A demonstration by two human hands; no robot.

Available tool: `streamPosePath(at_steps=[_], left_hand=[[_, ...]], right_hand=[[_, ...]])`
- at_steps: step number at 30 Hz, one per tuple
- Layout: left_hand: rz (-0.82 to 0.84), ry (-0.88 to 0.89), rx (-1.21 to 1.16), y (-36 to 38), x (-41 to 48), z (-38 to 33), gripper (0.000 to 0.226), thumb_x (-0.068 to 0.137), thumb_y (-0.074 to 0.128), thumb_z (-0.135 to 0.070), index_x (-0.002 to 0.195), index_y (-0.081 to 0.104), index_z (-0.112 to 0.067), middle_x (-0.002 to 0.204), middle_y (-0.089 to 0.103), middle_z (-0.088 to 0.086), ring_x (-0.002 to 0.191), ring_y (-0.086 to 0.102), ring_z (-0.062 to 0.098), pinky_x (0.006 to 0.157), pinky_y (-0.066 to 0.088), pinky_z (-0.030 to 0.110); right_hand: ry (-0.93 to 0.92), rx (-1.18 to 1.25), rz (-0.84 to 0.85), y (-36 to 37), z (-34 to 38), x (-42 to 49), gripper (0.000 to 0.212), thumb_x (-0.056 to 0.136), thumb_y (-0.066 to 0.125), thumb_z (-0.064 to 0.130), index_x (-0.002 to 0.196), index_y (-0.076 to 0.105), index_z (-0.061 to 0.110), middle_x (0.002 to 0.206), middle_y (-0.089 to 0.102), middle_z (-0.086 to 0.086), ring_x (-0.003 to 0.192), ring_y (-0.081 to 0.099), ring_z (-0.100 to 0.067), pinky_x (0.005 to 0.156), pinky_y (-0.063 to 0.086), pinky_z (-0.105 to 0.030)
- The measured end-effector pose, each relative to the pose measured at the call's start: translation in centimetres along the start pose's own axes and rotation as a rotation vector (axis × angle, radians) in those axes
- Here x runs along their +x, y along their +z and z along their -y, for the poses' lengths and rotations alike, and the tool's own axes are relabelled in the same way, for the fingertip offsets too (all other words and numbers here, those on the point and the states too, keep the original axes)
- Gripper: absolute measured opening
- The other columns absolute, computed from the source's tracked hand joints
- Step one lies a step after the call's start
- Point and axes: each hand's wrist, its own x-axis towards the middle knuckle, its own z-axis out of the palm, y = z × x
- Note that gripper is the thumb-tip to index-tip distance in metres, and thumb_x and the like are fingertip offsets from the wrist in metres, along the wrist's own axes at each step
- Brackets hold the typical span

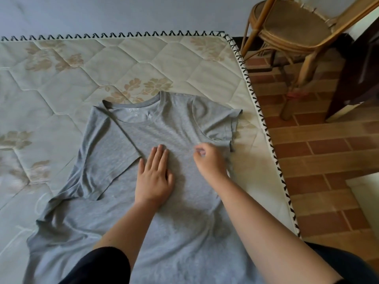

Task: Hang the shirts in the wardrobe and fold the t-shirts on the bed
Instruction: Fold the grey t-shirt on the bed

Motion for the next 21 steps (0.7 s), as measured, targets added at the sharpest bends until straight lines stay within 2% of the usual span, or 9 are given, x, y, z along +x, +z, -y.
streamPosePath(at_steps=[3,6,10,13,15,17,19,21], left_hand=[[-0.012,-0.005,-0.004,0.3,0.0,0.0,0.069,0.083,0.022,-0.038,0.147,0.028,-0.014,0.154,0.013,-0.005,0.143,0.005,0.01,0.115,0.005,0.041],[-0.028,-0.003,-0.008,0.4,0.0,0.1,0.067,0.084,0.025,-0.037,0.147,0.03,-0.013,0.154,0.013,-0.005,0.143,0.008,0.011,0.115,0.007,0.042],[-0.025,-0.005,-0.001,0.6,0.0,0.2,0.066,0.085,0.028,-0.036,0.147,0.03,-0.014,0.154,0.015,-0.004,0.143,0.004,0.009,0.114,0.008,0.043],[-0.014,-0.009,0.007,0.6,0.1,0.3,0.066,0.085,0.029,-0.037,0.147,0.03,-0.014,0.155,0.015,-0.003,0.142,0.001,0.007,0.114,0.008,0.043],[-0.014,-0.008,0.011,0.6,0.0,0.3,0.065,0.086,0.03,-0.036,0.147,0.03,-0.014,0.155,0.016,-0.003,0.142,0.002,0.007,0.114,0.008,0.044],[-0.018,-0.008,0.011,0.6,0.0,0.3,0.065,0.086,0.031,-0.036,0.147,0.031,-0.014,0.155,0.018,-0.003,0.143,0.004,0.009,0.114,0.01,0.044],[-0.02,-0.007,0.018,0.6,0.0,0.3,0.064,0.086,0.032,-0.036,0.146,0.032,-0.014,0.154,0.019,-0.002,0.143,0.006,0.01,0.113,0.009,0.045],[-0.032,0.002,0.03,0.6,0.1,0.2,0.064,0.086,0.033,-0.035,0.145,0.034,-0.013,0.154,0.022,-0.001,0.142,0.008,0.011,0.112,0.009,0.047]], right_hand=[[0.063,-0.029,-0.279,-1.5,-0.2,2.1,0.029,0.089,0.057,0.015,0.116,0.058,0.006,0.12,0.054,-0.013,0.108,0.052,-0.024,0.086,0.036,-0.021],[0.256,-0.054,-0.436,-3.0,-0.5,4.2,0.043,0.085,0.064,0.021,0.122,0.049,0.003,0.128,0.045,-0.016,0.113,0.047,-0.027,0.085,0.043,-0.032],[0.624,0.111,-0.385,-5.1,-0.3,7.5,0.069,0.081,0.071,0.026,0.132,0.034,-0.002,0.138,0.036,-0.02,0.125,0.04,-0.033,0.096,0.04,-0.038],[0.742,0.506,-0.219,-5.8,-0.1,10.0,0.078,0.08,0.073,0.032,0.139,0.033,-0.001,0.139,0.043,-0.012,0.125,0.044,-0.031,0.102,0.041,-0.04],[0.726,0.621,-0.094,-5.8,0.1,10.7,0.071,0.081,0.073,0.031,0.136,0.04,0.002,0.134,0.05,-0.007,0.119,0.051,-0.029,0.097,0.043,-0.037],[0.697,0.583,-0.052,-5.5,0.2,10.8,0.061,0.078,0.076,0.024,0.128,0.049,0.004,0.123,0.056,-0.004,0.11,0.057,-0.027,0.089,0.044,-0.033],[0.64,0.58,-0.104,-5.0,0.0,10.8,0.037,0.08,0.073,0.016,0.111,0.055,0.006,0.105,0.061,-0.005,0.084,0.064,-0.02,0.076,0.049,-0.03],[0.5,0.526,-0.193,-4.8,0.2,10.0,0.01,0.086,0.061,0.008,0.088,0.051,0.011,0.081,0.058,-0.007,0.054,0.056,-0.013,0.056,0.048,-0.026]])
